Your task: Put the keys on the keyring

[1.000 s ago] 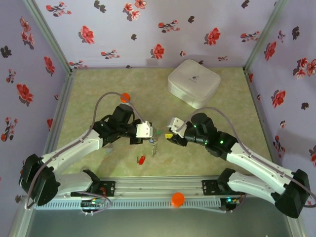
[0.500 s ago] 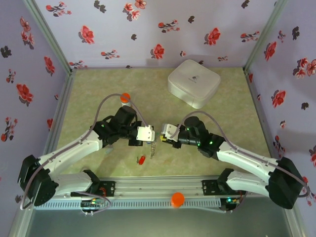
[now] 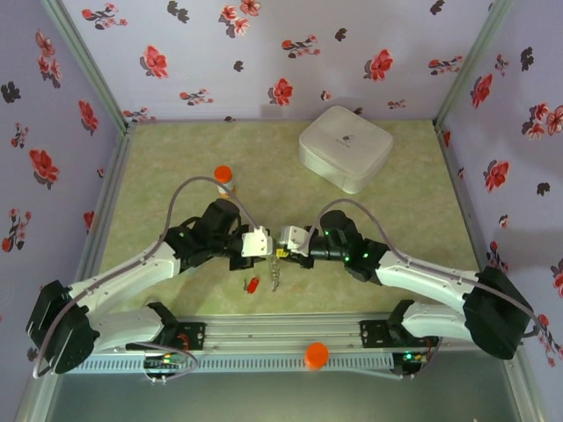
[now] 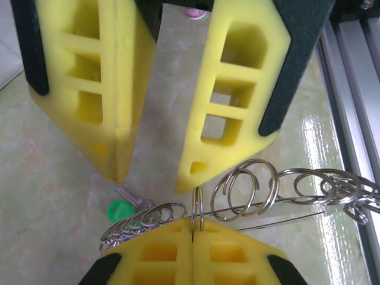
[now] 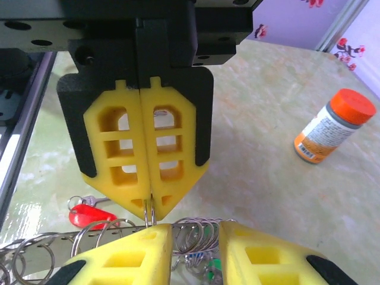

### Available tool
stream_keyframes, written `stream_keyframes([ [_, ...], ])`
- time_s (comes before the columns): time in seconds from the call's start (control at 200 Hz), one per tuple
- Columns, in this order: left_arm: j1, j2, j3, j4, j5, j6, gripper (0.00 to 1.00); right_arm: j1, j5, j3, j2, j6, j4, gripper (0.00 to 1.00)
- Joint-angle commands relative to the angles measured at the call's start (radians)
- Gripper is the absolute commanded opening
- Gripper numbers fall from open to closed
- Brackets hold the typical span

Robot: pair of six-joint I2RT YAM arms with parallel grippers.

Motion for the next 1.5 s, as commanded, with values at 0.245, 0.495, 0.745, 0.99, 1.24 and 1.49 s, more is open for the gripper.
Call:
stream_keyframes([
  [0.245, -0.014, -0.038, -0.049, 0.118, 0.014, -0.069, 0.0, 0.012, -0.049, -0.013, -0.008, -0.006, -0.046, 0.31],
  [0.495, -0.018, -0.039, -0.058, 0.106, -0.003, -0.05, 0.0, 0.012, 0.02, -0.026, -0.097, -0.031, -0.123, 0.35],
  [0.745, -0.027, -0.038, -0.064, 0.118, -0.005, -0.044, 0.0, 0.023, -0.041, 0.004, -0.039, 0.006, -0.069, 0.31],
  [0.99, -0.029, -0.044, -0.071, 0.112, -0.004, -0.045, 0.0, 0.037, -0.045, 0.021, 0.012, 0.005, -0.041, 0.29],
  [1.24, -0.033, -0.044, -0.071, 0.107, -0.004, -0.042, 0.0, 0.04, -0.038, 0.023, 0.013, -0.002, -0.04, 0.21],
  [1.49, -0.036, -0.049, -0.066, 0.109, 0.001, -0.053, 0.0, 0.042, -0.037, 0.015, 0.023, 0.011, -0.01, 0.13],
])
